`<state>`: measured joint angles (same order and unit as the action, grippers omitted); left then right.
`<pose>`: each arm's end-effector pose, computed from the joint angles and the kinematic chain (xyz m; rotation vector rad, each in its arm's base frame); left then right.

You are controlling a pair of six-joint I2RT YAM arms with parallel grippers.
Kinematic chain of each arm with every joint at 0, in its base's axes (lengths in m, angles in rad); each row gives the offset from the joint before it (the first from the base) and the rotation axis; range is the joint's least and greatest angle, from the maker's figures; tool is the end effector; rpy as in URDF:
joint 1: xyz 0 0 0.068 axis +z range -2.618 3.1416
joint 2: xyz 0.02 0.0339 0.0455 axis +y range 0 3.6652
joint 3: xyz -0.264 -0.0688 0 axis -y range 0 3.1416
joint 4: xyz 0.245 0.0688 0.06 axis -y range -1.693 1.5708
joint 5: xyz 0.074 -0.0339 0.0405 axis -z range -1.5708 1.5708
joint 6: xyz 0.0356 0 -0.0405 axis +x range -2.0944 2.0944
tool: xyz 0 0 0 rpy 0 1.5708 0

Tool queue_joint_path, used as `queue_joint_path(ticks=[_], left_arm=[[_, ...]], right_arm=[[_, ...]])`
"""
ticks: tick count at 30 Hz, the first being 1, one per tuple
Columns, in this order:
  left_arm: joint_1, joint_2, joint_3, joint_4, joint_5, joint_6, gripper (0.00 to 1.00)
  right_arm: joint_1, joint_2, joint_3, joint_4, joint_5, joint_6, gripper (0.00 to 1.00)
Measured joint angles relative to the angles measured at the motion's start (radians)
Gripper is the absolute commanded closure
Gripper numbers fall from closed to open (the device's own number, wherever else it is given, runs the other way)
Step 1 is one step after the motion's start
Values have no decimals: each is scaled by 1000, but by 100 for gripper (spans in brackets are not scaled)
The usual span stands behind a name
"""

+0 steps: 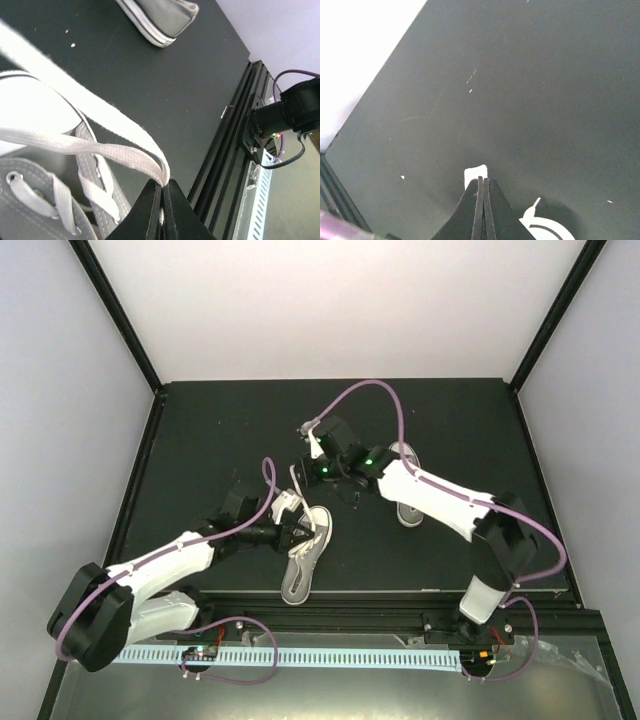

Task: Tie the shoes
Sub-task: Cross the shoelace with the shoelace.

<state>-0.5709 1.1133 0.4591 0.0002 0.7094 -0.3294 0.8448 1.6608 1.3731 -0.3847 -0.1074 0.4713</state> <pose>0.1679 -0.1354 0.1874 0.6955 2.2363 -1.2629 0.2503 0.2877 0.2963 -0.5007 2.3191 0.8001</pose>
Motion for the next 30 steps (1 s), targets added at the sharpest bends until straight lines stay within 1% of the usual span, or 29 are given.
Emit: queue_joint_path(ticks=[2,3,5,6,7,9,11,13,15,18,21,23,27,30], left_arm=[[0,-3,-19,6,-11,-16,98],[0,-6,-29,8,-19,-24,99],[0,-23,-47,12,-37,-41,98],[0,-32,-54,15,-43,-47,99],[0,-43,-61,17,-51,-54,99],[0,-58,-70,19,-64,-69,99],[0,-66,-74,20,-84,-84,99],[1,-74,-78,21,-106,-101,98],[8,-86,-89,29,-126,-122,99],[23,-107,-113,40,-143,-158,99],[43,-128,-137,61,-153,-193,99],[61,-149,-154,77,-157,-219,98],[96,-192,-188,104,-159,-257,98],[118,-203,-206,120,-144,-272,98]], right_arm=[[0,64,29,7,-35,-2,97],[1,92,40,10,-50,-2,93],[1,154,64,11,-80,-4,78],[1,186,81,9,-91,-12,69],[2,212,97,6,-100,-15,55],[2,259,132,-4,-113,-16,37],[2,303,178,-21,-119,-31,25],[2,324,216,-35,-114,-43,18],[1,324,238,-56,-101,-48,16],[-4,299,249,-75,-77,-57,16],[-16,236,204,-77,-49,-62,18],[-24,167,127,-63,-41,-63,23],[-31,11,-94,-8,-42,-74,37],[-31,-60,-237,46,-63,-108,46]])
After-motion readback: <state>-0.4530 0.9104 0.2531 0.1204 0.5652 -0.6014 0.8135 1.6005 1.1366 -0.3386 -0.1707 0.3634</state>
